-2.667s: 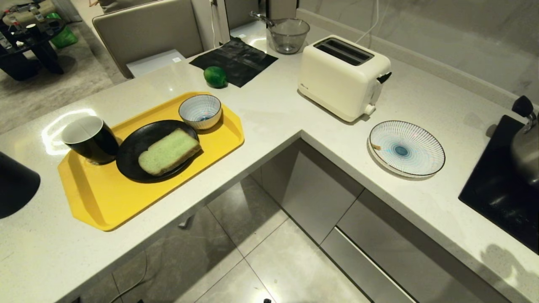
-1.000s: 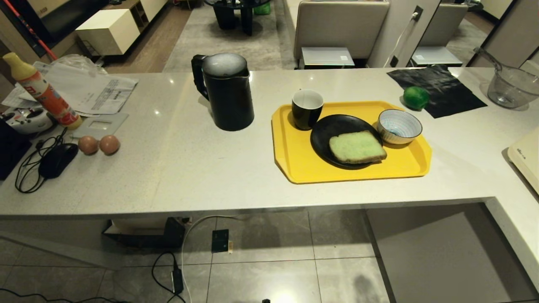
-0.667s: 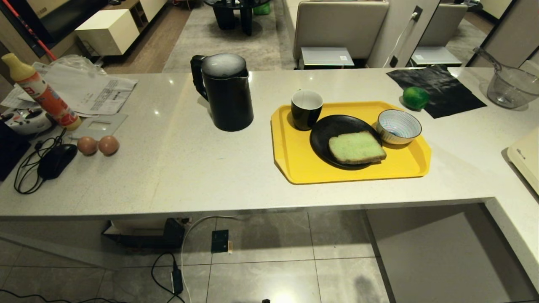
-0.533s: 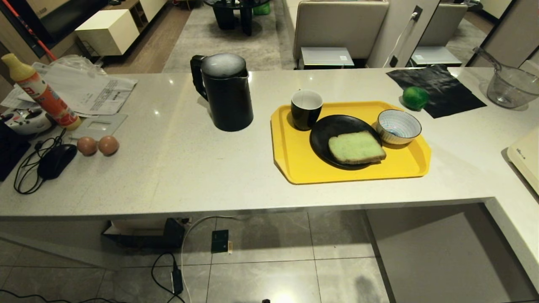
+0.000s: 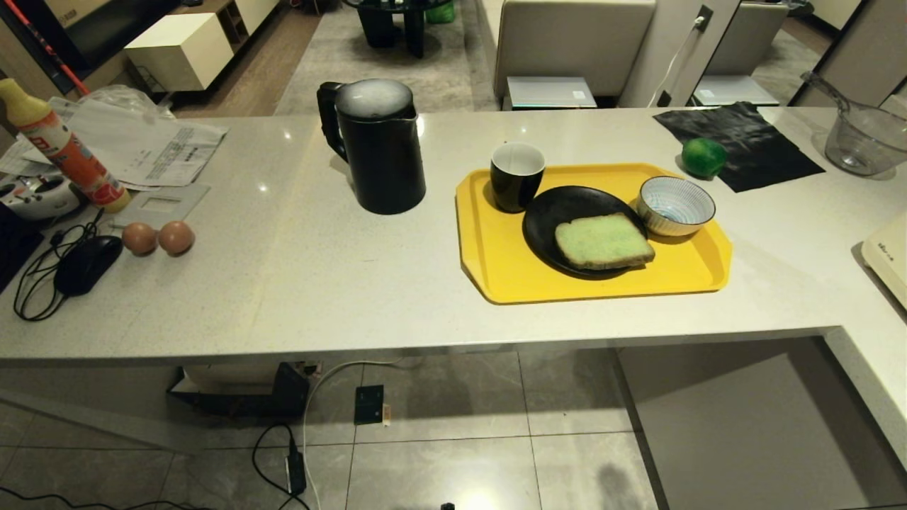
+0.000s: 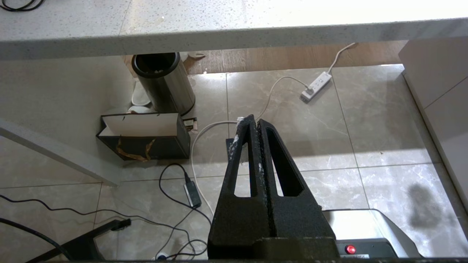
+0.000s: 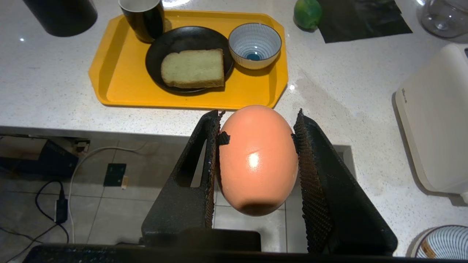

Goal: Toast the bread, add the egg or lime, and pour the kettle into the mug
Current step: Put the egg in the bowl

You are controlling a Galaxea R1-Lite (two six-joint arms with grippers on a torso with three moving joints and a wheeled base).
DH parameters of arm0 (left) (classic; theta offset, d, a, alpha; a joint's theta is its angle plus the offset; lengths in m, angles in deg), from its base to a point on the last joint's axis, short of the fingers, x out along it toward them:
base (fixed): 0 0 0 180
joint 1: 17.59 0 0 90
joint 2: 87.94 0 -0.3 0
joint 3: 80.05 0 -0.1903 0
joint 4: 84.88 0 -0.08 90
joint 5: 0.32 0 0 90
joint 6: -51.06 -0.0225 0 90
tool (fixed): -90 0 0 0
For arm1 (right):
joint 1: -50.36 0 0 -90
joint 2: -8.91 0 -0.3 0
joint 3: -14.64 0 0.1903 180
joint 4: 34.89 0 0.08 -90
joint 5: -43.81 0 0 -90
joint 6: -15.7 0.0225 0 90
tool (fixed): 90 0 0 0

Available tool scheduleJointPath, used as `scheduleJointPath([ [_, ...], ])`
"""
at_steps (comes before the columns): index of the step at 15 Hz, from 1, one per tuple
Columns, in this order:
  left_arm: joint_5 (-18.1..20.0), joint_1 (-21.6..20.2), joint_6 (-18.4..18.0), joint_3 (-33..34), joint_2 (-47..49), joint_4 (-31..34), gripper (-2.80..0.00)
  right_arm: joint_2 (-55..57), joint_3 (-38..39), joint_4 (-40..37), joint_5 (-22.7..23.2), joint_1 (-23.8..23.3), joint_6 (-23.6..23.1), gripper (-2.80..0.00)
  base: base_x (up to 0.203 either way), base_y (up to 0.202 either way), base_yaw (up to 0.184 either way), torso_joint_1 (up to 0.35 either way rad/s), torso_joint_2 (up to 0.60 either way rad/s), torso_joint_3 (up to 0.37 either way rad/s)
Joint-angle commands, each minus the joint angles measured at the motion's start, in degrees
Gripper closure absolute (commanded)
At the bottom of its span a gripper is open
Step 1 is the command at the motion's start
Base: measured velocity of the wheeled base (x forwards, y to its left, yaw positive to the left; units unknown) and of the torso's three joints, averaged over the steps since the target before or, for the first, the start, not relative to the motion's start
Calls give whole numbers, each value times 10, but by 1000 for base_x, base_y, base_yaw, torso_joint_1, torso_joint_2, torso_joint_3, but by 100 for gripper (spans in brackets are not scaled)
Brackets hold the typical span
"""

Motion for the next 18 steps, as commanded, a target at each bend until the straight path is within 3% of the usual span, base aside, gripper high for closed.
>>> scheduleJointPath([
  [1,0,0,0,0,0,0,0,1,-6,1,16,0,-1,0,0,0,0,0,0,0],
  [18,0,0,-4,-1,0,0,0,90,-35,25,31,0,-15,0,0,0,0,0,0,0],
])
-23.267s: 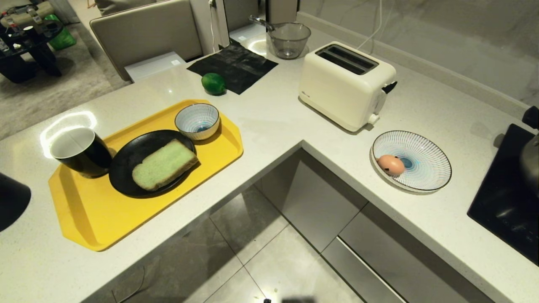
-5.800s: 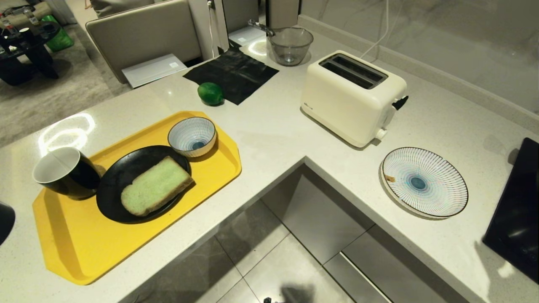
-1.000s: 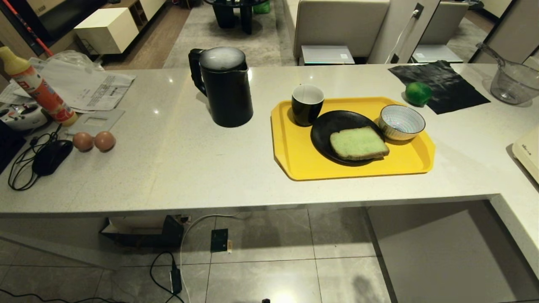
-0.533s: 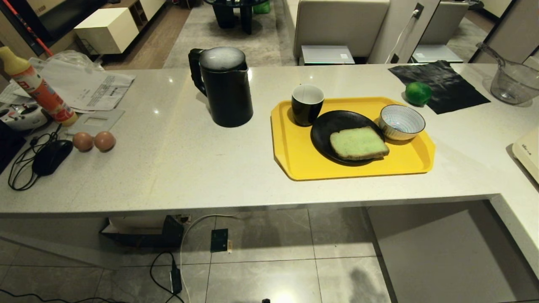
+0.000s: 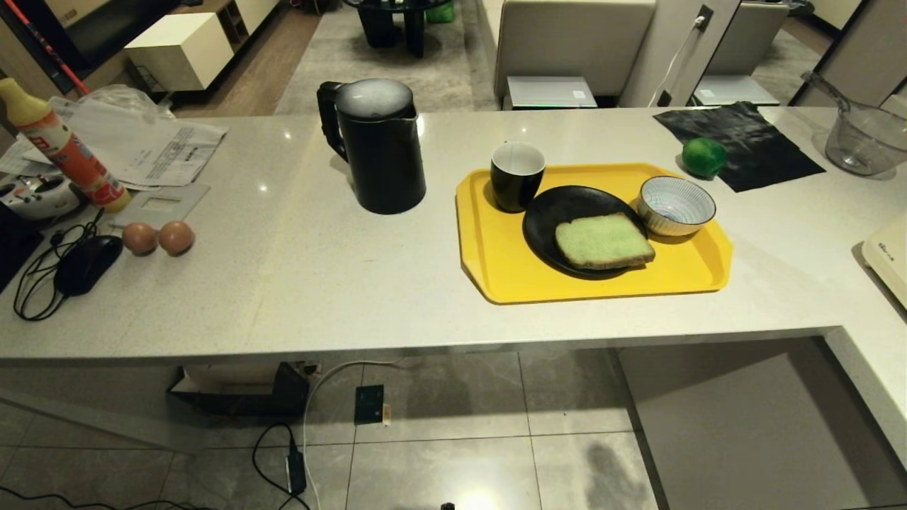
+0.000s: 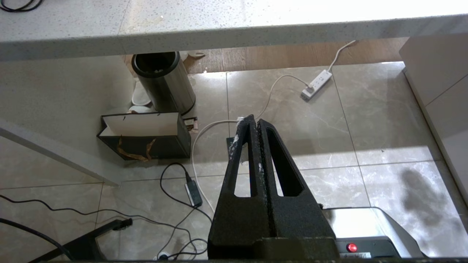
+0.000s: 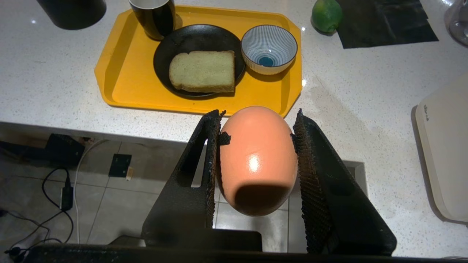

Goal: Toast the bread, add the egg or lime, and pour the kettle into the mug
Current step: Put the egg in the bowl

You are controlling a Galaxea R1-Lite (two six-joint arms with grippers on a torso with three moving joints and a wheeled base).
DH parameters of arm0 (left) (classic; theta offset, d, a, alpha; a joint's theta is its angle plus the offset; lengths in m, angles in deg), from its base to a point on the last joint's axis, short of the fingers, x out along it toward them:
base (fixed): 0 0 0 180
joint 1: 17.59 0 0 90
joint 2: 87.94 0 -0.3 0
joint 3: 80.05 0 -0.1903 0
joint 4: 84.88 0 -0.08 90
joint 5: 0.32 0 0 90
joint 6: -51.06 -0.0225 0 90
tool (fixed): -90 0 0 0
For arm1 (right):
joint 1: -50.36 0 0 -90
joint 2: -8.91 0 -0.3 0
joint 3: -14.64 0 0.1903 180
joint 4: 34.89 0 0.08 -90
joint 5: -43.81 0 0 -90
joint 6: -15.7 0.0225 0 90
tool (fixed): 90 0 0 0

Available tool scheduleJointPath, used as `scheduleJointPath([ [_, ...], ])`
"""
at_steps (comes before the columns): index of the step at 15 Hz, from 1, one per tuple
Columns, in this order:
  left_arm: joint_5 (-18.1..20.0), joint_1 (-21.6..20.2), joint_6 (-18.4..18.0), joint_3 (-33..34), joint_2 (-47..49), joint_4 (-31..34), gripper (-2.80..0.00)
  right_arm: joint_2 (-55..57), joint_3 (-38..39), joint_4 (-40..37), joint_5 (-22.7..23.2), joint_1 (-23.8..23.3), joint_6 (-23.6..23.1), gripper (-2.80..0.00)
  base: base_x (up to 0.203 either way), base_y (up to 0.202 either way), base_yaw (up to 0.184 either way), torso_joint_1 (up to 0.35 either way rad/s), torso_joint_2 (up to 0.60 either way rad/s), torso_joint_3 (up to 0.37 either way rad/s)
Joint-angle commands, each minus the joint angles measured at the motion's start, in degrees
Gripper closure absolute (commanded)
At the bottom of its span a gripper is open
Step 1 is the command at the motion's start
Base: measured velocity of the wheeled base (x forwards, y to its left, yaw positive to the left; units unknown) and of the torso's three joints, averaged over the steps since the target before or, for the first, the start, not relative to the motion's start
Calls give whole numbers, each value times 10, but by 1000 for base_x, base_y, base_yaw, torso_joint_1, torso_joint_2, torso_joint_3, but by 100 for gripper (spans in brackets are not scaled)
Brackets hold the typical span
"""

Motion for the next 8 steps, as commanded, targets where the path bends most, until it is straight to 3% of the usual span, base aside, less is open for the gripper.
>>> scheduleJointPath([
  [1,0,0,0,0,0,-1,0,8,0,0,1,0,-1,0,0,0,0,0,0,0],
  [3,0,0,0,0,0,-1,0,9,0,0,2,0,-1,0,75,0,2,-6,-1,3],
  [8,0,0,1,0,0,-1,0,7,0,0,2,0,-4,0,193,0,1,3,4,2],
])
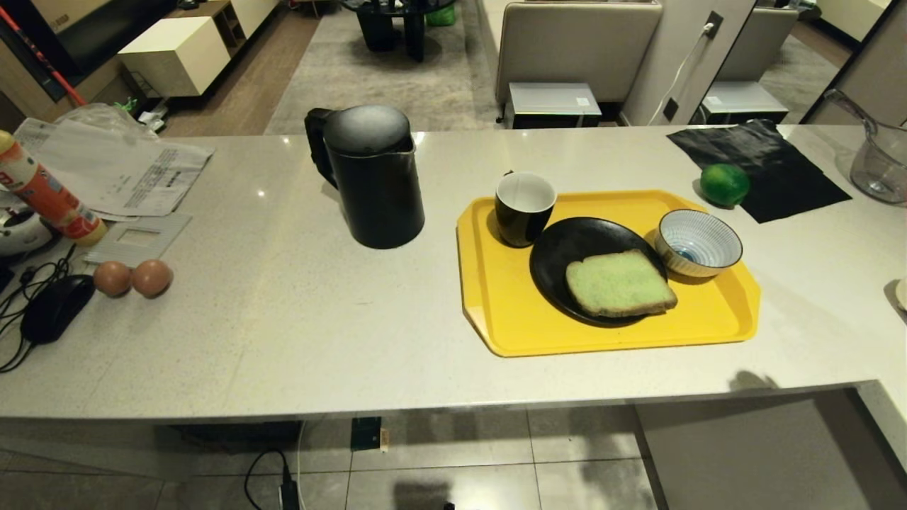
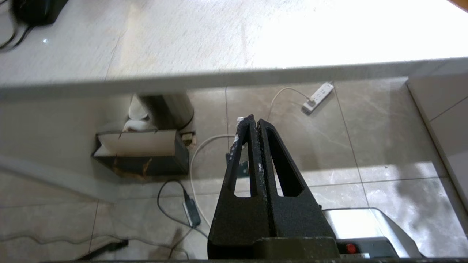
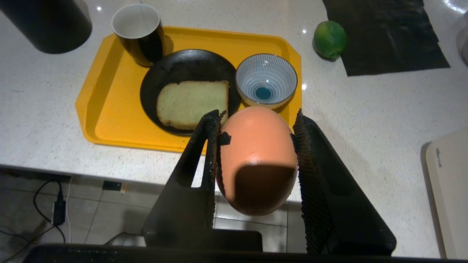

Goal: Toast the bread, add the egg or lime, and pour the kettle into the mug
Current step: Put the egg in the bowl

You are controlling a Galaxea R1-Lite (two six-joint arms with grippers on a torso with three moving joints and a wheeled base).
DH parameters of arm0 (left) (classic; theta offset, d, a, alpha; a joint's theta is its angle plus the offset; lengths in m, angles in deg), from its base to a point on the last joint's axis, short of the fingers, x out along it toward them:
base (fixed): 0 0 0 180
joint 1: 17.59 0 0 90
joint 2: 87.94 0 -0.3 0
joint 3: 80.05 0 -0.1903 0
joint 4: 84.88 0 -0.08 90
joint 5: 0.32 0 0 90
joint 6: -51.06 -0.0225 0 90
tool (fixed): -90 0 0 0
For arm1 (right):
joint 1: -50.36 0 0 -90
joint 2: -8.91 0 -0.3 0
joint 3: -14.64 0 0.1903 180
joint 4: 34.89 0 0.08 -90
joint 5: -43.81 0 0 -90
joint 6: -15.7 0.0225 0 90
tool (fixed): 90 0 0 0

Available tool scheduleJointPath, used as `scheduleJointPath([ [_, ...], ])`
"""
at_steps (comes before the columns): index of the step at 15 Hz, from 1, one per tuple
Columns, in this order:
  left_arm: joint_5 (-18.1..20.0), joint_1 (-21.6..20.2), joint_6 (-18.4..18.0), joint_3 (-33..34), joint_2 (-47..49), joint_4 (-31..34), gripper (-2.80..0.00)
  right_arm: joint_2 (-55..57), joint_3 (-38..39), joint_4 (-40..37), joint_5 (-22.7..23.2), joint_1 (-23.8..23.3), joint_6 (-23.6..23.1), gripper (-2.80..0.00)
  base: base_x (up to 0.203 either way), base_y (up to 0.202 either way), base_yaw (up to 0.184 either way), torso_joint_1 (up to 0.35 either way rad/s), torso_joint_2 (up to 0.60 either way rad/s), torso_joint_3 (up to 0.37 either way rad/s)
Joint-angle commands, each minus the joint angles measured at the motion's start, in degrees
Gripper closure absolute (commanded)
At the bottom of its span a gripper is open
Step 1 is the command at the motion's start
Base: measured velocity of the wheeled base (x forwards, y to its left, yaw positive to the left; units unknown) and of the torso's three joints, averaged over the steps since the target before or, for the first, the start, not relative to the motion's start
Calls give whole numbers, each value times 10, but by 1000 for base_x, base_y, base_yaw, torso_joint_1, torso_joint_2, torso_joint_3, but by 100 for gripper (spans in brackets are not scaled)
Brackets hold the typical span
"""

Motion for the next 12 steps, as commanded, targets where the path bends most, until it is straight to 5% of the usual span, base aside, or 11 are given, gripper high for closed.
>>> scheduleJointPath([
  [1,0,0,0,0,0,0,0,1,-1,-1,1,0,0,0,193,0,1,3,2,1],
  [6,0,0,0,0,0,0,0,25,-13,0,0,0,-11,0,181,0,0,4,3,3],
  [10,0,0,2,1,0,0,0,105,-71,-14,-4,0,-28,0,0,0,0,0,0,0],
  [12,0,0,2,1,0,0,0,157,-109,-57,-3,0,-73,0,0,0,0,0,0,0],
])
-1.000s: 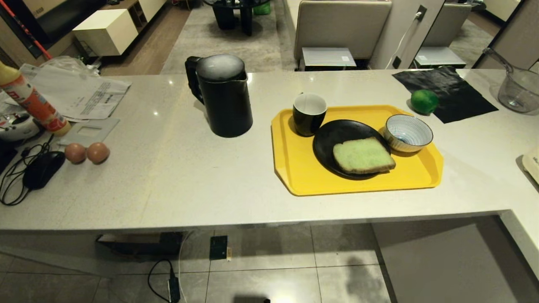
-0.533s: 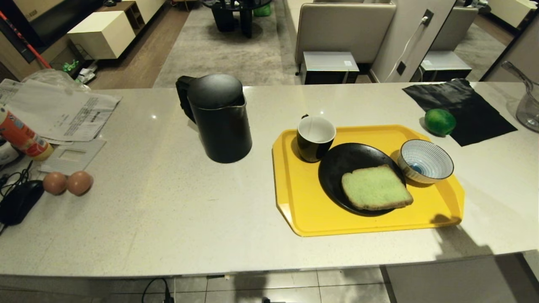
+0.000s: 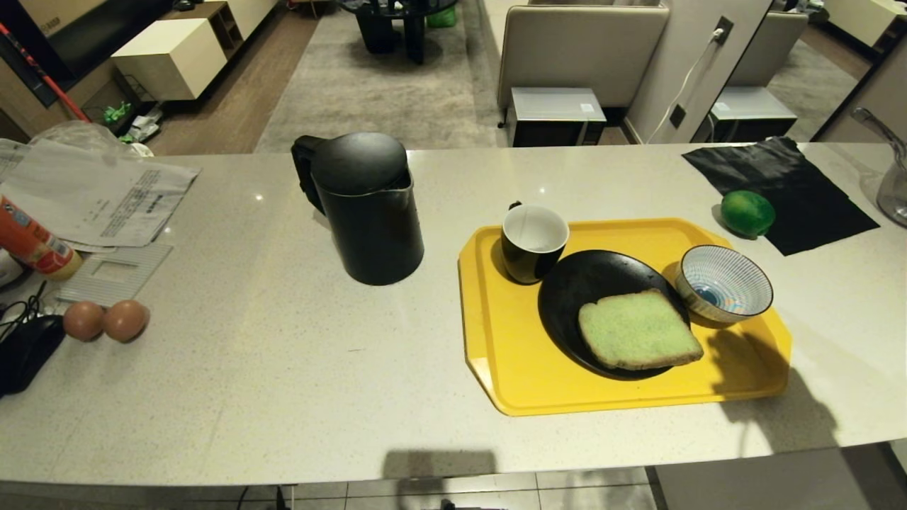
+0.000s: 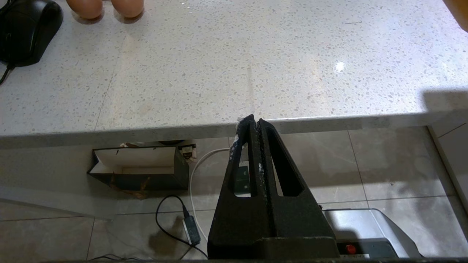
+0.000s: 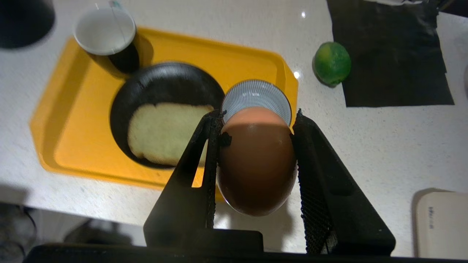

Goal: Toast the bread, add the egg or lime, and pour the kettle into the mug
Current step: Put the egg in the bowl

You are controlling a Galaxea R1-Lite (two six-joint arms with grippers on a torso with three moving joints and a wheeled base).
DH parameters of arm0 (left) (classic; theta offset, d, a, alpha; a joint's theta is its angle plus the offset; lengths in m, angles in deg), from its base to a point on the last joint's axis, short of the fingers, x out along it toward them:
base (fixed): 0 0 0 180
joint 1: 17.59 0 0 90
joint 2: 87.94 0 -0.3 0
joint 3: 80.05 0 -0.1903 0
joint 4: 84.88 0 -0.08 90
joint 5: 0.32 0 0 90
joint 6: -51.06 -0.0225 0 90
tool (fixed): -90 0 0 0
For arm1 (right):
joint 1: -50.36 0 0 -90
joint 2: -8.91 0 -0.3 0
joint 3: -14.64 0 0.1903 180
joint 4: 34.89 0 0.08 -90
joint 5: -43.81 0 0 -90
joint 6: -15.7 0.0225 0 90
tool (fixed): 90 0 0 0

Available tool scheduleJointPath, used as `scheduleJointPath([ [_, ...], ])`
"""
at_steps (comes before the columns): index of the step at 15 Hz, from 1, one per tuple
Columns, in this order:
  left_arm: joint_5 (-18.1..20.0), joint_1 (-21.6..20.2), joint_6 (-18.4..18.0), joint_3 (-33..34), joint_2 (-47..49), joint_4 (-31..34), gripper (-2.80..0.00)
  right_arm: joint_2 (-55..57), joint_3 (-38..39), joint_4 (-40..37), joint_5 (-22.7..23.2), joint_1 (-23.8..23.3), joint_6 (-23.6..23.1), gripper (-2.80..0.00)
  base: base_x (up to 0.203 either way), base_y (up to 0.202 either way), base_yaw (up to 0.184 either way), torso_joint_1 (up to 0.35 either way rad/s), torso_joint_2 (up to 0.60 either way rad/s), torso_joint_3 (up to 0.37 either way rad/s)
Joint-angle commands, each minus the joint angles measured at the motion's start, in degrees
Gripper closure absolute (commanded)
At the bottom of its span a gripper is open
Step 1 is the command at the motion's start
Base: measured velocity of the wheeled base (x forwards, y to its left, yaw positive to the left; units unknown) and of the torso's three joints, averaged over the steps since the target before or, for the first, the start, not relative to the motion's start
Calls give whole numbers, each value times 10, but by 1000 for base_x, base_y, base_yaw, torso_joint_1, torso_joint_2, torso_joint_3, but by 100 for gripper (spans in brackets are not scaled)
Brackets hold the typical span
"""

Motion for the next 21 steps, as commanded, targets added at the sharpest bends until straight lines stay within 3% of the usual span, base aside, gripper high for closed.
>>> scheduleJointPath([
  [1,1,0,0,0,0,0,0,85,-47,-41,1,1,-50,0,0,0,0,0,0,0],
  [3,0,0,0,0,0,0,0,141,-73,-57,1,1,-111,0,0,0,0,0,0,0],
  [5,0,0,0,0,0,0,0,191,-84,-62,-2,2,-142,0,0,0,0,0,0,0],
  [9,0,0,0,0,0,0,0,264,-92,-63,-6,4,-156,0,0,0,0,0,0,0],
  [21,0,0,0,0,0,0,0,461,-180,-58,-77,51,-177,0,0,0,0,0,0,0],
])
